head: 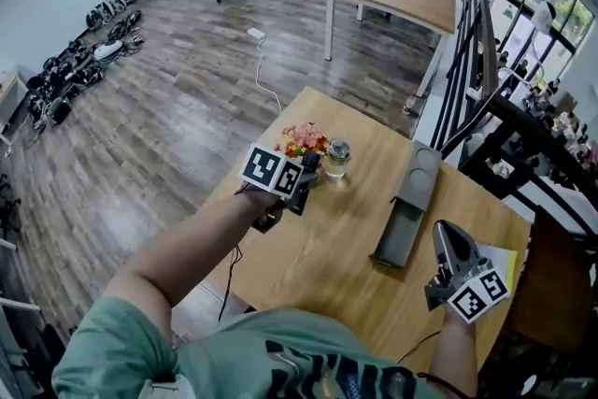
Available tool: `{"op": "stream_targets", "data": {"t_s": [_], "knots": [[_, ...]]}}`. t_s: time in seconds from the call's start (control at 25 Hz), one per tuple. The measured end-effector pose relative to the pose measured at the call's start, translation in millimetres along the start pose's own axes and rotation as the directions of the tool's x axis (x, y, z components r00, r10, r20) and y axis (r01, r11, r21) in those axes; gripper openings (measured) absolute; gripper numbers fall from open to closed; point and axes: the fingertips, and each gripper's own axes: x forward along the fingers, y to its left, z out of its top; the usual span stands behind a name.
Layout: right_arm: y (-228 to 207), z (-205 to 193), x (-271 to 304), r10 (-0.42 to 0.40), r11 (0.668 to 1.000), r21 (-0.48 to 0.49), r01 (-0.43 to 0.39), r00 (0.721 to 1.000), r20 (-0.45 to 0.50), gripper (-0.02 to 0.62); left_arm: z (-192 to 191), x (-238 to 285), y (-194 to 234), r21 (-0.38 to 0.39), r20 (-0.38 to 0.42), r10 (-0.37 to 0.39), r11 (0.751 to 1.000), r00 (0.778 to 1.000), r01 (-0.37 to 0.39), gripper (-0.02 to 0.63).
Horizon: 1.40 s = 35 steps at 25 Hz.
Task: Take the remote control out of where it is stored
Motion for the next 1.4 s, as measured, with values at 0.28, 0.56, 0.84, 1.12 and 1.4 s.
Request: {"op": "stream_targets", "data": {"t_s": [0.28, 0.56, 0.84, 1.12, 1.4], "knots": [[18, -22, 57, 0.075, 0.997, 0.012, -0.075, 0.996, -0.052, 0.005, -41, -29, 76, -0.109, -0.002, 0.09, 0.99, 0.996, -0.09, 0.183], [38, -46, 106, 0.133, 0.991, 0.028, -0.13, 0.985, -0.108, 0.003, -85, -46, 133, -0.201, -0.03, 0.146, 0.968, 0.989, -0.15, 0.183], [50, -68, 150, 0.168, 0.986, 0.042, -0.163, 0.973, -0.158, 0.004, -120, -53, 180, -0.267, -0.06, 0.172, 0.946, 0.983, -0.182, 0.183], [52, -88, 183, 0.195, 0.98, 0.067, -0.185, 0.961, -0.198, 0.004, -150, -51, 209, -0.317, -0.099, 0.18, 0.926, 0.979, -0.202, 0.183], [51, -109, 201, 0.207, 0.978, 0.082, -0.192, 0.948, -0.243, 0.003, -173, -37, 221, -0.337, -0.144, 0.173, 0.917, 0.974, -0.212, 0.183]]}}
